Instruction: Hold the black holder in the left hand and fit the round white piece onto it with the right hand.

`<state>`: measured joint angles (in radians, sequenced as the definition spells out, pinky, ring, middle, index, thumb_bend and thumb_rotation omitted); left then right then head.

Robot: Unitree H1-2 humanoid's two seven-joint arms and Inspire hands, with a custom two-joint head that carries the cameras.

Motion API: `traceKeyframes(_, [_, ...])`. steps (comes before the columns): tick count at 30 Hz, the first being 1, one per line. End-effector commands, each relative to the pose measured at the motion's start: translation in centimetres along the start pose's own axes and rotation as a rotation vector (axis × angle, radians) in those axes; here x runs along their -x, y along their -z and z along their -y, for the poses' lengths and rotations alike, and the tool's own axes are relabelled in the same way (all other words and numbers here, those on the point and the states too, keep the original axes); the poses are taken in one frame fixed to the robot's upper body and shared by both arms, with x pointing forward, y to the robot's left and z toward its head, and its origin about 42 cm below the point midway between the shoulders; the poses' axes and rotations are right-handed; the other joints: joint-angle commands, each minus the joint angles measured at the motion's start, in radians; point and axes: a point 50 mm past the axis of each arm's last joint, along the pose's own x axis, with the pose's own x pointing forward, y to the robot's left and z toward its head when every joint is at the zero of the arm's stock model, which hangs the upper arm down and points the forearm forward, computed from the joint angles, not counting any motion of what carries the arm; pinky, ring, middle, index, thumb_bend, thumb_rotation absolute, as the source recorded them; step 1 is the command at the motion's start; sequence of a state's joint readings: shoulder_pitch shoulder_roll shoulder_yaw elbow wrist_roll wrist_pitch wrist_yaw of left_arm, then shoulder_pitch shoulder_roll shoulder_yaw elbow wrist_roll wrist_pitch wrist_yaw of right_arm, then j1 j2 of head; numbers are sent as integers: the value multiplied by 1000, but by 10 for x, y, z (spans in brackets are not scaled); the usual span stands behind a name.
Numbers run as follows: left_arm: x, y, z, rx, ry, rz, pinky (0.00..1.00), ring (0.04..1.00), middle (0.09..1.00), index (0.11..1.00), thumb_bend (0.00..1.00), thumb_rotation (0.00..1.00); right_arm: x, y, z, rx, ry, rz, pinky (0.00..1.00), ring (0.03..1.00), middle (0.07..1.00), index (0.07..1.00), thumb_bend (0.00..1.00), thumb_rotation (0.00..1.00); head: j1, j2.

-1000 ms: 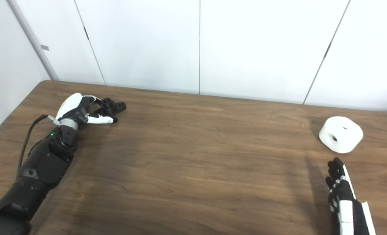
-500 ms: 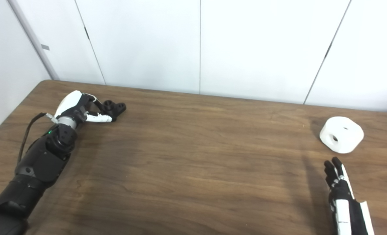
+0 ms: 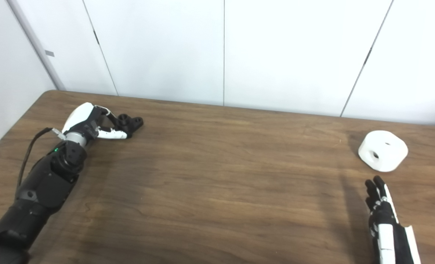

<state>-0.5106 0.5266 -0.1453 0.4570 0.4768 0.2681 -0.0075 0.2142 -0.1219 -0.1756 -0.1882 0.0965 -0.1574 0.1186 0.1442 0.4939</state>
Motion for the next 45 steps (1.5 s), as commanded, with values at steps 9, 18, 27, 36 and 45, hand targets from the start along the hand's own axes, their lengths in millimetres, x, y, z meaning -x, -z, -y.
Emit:
traceKeyframes(9, [41,-52,23,-118,58,261,992,916,812,487,518,47,21,18,-9,-18,11,-69,1000,968,943,964,599,996,-18,3])
traceKeyframes(18, [84,-86,49,-155,137,441,1000,899,800,487,518,47,17,20,-14,-42,11,-73,1000,988,951,964,570,978,-41,5])
traceKeyframes(27, [122,-111,74,-145,237,591,1000,889,787,486,519,46,12,20,-19,-10,2,-59,1000,972,946,964,548,994,-88,6])
traceKeyframes(36, [159,-125,92,-142,289,745,964,869,776,485,520,48,11,12,-37,-2,-14,-46,1000,968,943,966,503,987,-154,12])
traceKeyframes(45, [187,-122,106,-223,300,866,938,856,763,485,520,47,11,5,-47,20,-17,-20,1000,968,941,963,522,963,-190,19])
